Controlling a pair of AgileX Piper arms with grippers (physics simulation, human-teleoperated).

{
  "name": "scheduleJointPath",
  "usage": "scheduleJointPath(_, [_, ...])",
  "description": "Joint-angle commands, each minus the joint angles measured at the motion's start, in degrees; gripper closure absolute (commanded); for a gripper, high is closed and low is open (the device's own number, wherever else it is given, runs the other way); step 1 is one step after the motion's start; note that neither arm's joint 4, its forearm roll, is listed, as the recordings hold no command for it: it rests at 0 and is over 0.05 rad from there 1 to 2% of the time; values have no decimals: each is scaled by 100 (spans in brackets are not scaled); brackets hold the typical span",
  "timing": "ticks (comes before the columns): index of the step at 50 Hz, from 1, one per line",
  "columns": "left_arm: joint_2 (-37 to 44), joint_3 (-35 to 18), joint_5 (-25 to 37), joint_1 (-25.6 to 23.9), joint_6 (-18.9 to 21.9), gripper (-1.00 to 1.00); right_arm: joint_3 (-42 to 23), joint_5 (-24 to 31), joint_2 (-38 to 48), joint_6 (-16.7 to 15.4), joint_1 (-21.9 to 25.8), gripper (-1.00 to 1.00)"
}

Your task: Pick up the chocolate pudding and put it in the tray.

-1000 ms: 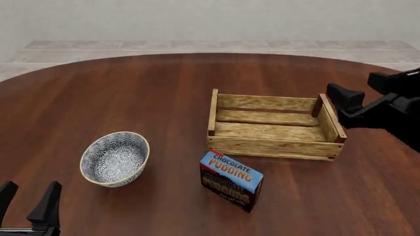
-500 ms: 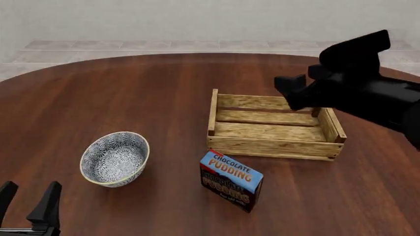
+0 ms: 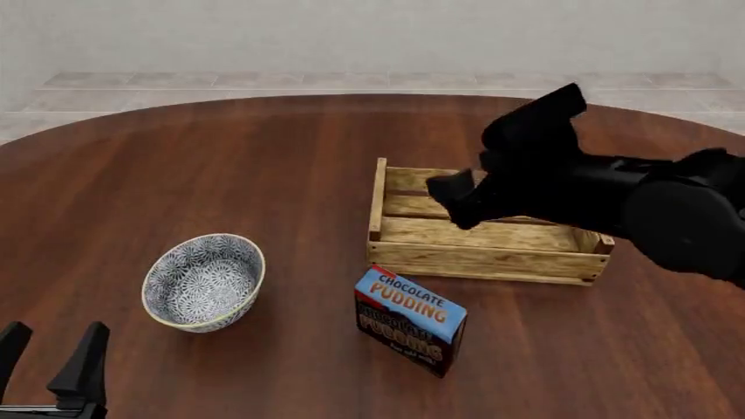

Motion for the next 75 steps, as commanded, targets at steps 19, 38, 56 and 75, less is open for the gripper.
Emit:
scheduleJointPath(19, [0, 0, 0, 0, 0, -100, 217, -22, 457, -10, 609, -100])
scheduleJointPath(38, [0, 0, 0, 0, 0, -100, 148, 307, 824, -491, 1040, -100])
scheduleJointPath(56, [0, 0, 0, 0, 0, -100, 43, 723, 871, -1189, 984, -100])
scheduleJointPath(75, [0, 0, 0, 0, 0, -100, 244, 721, 1039, -1529, 926, -100])
